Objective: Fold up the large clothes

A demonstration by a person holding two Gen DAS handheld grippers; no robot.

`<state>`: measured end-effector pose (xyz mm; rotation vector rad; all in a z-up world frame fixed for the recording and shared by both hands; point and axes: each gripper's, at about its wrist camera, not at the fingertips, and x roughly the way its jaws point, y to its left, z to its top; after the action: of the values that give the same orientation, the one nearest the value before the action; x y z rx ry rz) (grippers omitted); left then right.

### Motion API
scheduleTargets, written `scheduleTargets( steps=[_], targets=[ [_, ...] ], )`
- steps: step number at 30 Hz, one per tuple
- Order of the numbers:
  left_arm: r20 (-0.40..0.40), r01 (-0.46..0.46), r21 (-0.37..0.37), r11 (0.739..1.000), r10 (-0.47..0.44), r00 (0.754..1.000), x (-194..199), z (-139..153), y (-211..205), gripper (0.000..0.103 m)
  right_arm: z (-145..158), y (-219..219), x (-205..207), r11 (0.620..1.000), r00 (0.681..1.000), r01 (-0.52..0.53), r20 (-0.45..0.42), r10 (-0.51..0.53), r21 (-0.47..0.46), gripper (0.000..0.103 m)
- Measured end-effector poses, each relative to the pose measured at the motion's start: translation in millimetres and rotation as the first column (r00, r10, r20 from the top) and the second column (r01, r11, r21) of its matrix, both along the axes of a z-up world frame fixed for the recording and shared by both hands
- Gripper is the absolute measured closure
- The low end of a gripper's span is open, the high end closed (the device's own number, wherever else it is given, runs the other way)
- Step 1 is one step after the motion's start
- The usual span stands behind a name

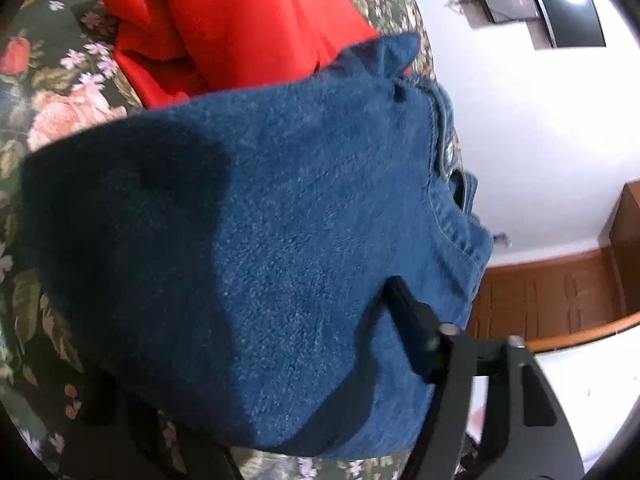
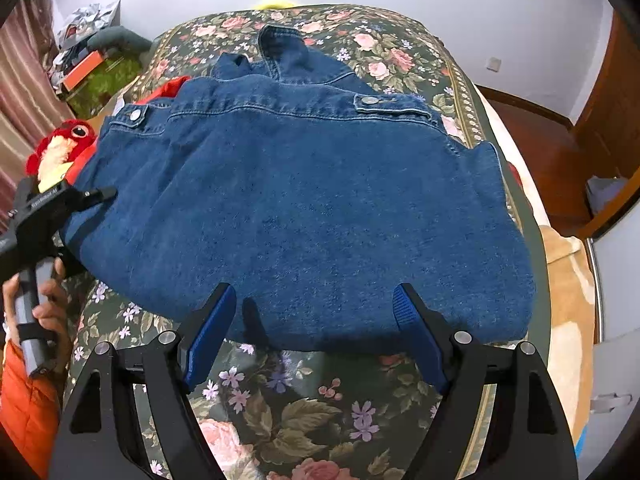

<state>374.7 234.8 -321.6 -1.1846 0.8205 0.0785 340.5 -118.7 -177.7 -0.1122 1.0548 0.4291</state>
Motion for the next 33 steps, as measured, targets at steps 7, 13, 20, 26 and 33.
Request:
scheduleTargets(
  steps=[7, 13, 20, 26, 33],
  targets=[
    [0.112, 0.008, 0.202, 0.979, -0.031, 0.993, -8, 68, -17, 0.069, 14, -3, -11, 1.0, 1.0, -0.001, 0.024, 0.001, -0.008, 0.025],
    [0.019, 0.009, 0.23, 0.973, -0.013, 1.0, 16, 56, -11, 0.062, 30, -7, -20, 1.0, 0.999, -0.002, 0.043, 0.002, 0.007, 0.025],
    [0.007, 0.095, 0.372, 0.923, -0.105, 0.994, 12, 97, -21, 0.08, 47, -5, -31, 0.999, 0.996, -0.024, 0.091, 0.026, -0.023, 0.025],
    [0.167, 0.092, 0.507, 0.857, -0.202, 0.965, -10, 195, -65, 0.082, 53, -1, -29, 0.997, 0.999, -0.025, 0.037, 0.022, 0.076, 0.025],
    [0.323, -0.026, 0.609, 0.793, -0.218, 0.921, -51, 271, -75, 0.086, 59, 36, -21, 0.993, 0.996, -0.075, 0.045, 0.071, 0.09, 0.02]
  ],
)
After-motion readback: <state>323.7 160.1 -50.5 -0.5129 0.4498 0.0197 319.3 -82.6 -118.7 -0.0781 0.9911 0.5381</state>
